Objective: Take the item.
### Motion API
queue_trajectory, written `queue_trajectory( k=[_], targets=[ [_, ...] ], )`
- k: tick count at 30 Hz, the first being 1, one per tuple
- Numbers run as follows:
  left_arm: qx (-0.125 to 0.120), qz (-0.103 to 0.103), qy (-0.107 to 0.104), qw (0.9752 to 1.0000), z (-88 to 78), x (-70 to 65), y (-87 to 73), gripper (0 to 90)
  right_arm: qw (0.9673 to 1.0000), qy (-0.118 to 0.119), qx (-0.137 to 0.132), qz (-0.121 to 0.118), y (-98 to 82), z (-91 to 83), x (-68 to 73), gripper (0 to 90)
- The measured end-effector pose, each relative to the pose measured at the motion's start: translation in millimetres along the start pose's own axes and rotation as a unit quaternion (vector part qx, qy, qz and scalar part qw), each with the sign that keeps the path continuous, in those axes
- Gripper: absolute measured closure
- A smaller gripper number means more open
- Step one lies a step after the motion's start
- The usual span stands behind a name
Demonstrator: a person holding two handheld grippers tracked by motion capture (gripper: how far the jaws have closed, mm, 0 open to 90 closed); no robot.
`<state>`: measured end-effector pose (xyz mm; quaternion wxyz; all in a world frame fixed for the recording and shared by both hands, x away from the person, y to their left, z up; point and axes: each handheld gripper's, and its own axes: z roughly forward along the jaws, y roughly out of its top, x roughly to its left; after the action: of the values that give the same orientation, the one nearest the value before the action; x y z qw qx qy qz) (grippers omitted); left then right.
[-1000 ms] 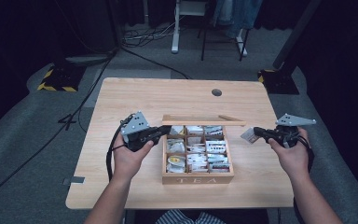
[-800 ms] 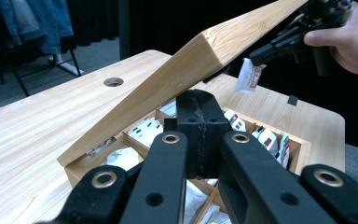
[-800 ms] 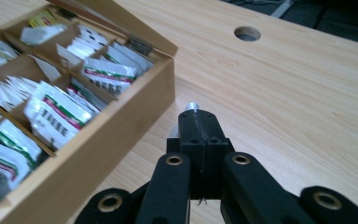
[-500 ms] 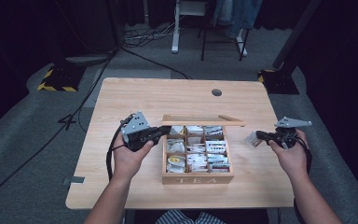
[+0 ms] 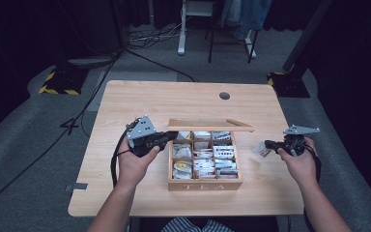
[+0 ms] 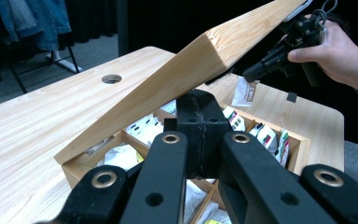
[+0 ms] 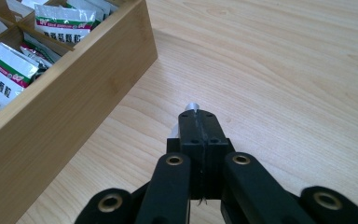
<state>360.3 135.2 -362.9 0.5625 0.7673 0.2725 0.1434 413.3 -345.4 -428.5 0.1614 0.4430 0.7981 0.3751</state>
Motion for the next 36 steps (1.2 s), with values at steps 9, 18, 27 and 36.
queue_trajectory(
  k=[9,18,27,36],
  targets=[
    [0.002,0.001,0.0,1.0,0.3,-0.4,0.1,89.7,0.9997,0.015,0.013,0.016,-6.2,6.2,-2.8,90.0],
    [0.002,0.003,0.0,1.0,0.2,-0.1,0.2,89.8,0.9987,0.029,0.02,0.036,-11.4,12.9,-7.7,90.0],
    [0.002,0.001,-0.001,1.0,0.2,-0.4,0.0,89.7,0.9997,-0.016,-0.018,0.009,-13.8,15.7,-12.5,55.8],
    [0.003,0.002,-0.003,1.0,1.1,-0.4,0.3,89.7,0.9992,-0.007,-0.04,0.0,-25.0,8.3,-10.8,45.6]
  ],
)
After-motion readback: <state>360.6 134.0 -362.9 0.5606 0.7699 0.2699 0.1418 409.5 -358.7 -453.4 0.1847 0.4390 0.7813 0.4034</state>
